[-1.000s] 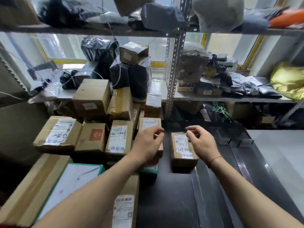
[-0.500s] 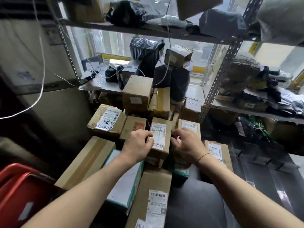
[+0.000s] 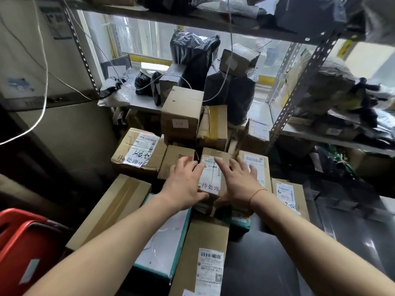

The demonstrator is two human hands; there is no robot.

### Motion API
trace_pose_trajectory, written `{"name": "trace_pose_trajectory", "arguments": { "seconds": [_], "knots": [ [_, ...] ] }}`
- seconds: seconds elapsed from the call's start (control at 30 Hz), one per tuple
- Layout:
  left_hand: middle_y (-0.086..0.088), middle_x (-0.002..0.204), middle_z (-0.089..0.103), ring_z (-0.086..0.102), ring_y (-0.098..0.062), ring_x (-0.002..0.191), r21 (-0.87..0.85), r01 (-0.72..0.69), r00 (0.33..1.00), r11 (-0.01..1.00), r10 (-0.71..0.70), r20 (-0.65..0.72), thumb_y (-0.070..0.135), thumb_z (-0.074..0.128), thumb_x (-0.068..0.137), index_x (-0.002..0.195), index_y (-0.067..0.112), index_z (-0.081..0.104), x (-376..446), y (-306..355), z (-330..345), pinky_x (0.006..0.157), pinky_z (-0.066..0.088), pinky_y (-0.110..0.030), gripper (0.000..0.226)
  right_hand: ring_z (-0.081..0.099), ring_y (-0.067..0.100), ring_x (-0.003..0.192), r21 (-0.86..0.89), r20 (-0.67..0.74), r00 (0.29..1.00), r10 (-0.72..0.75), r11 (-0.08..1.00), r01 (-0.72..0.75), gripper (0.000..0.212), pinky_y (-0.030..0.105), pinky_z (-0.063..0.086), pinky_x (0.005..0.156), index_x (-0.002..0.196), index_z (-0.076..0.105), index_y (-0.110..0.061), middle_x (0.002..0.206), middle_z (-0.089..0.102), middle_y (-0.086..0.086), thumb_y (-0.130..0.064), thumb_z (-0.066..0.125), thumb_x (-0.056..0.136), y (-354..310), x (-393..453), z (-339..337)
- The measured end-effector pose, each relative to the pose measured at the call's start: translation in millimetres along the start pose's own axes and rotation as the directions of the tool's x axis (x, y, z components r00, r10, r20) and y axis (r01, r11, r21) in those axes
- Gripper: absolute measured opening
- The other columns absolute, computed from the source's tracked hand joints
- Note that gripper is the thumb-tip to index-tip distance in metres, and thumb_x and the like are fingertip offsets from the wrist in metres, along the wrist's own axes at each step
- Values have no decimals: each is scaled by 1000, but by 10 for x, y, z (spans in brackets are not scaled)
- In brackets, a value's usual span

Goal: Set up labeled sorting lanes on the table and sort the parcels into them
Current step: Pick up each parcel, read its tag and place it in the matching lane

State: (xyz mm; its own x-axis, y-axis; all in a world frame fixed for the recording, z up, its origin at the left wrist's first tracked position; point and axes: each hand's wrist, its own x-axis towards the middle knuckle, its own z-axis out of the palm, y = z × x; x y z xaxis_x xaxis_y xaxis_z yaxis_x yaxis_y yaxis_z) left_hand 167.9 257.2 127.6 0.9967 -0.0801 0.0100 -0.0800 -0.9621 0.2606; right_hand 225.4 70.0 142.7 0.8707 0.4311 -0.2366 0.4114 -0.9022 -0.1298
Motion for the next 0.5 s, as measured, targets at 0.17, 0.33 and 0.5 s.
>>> {"name": "trace_pose_trajectory", "arguments": {
  "seconds": [0.17,0.33,0.5],
  "knots": [
    [-8,170,21,-2,-35,160,207,-108,992,972,91,90,61,72,89,166,24,13,192,75,114,129,-1,-56,104,-12,41,160,-95,17,999,-31,995,33,143,61,-11,126,164,-17,-39,174,7,17,-70,85,68,140,-7,133],
    [-5,168,24,0,-32,159,161,-220,975,962,212,68,68,70,86,165,24,19,354,245,297,130,-1,-54,103,3,34,161,119,-69,991,111,988,-102,140,56,10,130,165,-4,-40,174,11,7,-83,80,61,608,-36,27],
    [-3,170,24,-3,-32,160,136,-297,952,945,282,122,68,70,86,166,23,13,548,590,424,130,-5,-55,108,18,41,156,170,-24,953,303,940,-295,149,57,20,127,165,-6,-34,167,21,16,-81,85,55,1075,-144,46]
  ]
}}
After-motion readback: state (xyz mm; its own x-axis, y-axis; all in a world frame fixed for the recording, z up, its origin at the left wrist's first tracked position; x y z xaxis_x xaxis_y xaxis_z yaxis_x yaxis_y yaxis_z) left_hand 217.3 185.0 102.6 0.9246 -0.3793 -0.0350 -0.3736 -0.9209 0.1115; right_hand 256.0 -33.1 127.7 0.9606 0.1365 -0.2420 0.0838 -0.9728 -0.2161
